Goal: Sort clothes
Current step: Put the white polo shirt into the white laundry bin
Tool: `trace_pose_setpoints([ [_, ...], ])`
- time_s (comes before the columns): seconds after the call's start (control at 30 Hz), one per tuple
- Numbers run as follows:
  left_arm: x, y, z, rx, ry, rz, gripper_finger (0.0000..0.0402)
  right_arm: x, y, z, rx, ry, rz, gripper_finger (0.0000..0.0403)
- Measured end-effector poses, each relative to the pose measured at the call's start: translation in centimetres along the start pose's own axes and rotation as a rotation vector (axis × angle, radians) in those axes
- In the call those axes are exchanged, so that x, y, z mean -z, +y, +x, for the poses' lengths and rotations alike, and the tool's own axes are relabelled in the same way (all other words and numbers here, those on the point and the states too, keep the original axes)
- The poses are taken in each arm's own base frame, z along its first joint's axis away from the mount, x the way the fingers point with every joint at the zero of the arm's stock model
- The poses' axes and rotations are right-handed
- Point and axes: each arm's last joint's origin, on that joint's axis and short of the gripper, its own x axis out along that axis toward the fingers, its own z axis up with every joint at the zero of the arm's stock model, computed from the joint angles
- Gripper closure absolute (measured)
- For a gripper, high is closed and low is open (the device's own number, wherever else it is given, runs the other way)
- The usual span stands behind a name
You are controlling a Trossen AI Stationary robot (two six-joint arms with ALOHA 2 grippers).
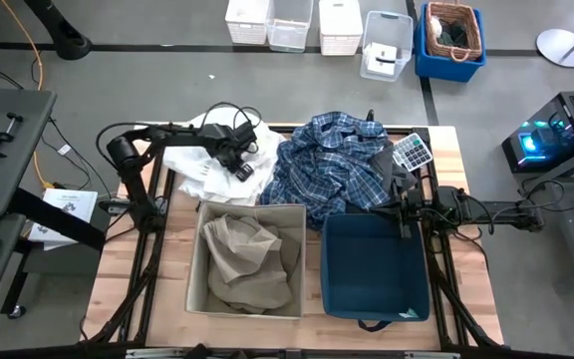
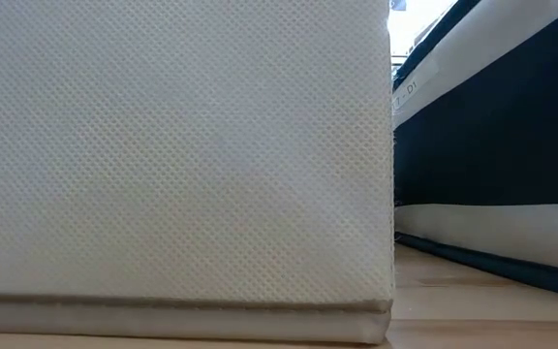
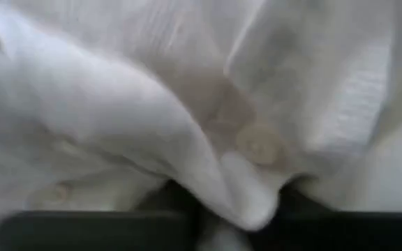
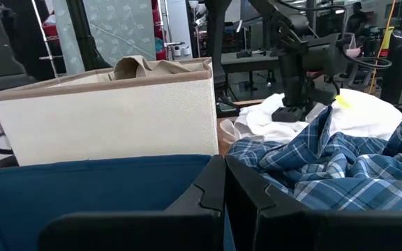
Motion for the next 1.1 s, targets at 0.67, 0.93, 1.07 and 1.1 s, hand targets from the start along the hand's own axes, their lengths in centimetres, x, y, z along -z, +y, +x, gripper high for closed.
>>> trace_pose_setpoints([
  [0.67,6.5,1.0,-22.1,0.092,-0.841,-0.01,0.0396,0.0,0.0,0.0,0.0,0.001,0.0,0.0402],
  [0.93,10.5,1.1,-34.8,0.381,-1.361,0.012,0.0396,0.0,0.0,0.0,0.0,0.001,0.0,0.0402],
  [1.07,13.4,0.6,-40.5,0.608,-1.545,0.096,0.0396,0.0,0.0,0.0,0.0,0.001,0.0,0.0402],
  [1.1,14.1,0.4,-41.5,0.666,-1.573,0.121,0.0396,0.0,0.0,0.0,0.0,0.001,0.0,0.0402],
])
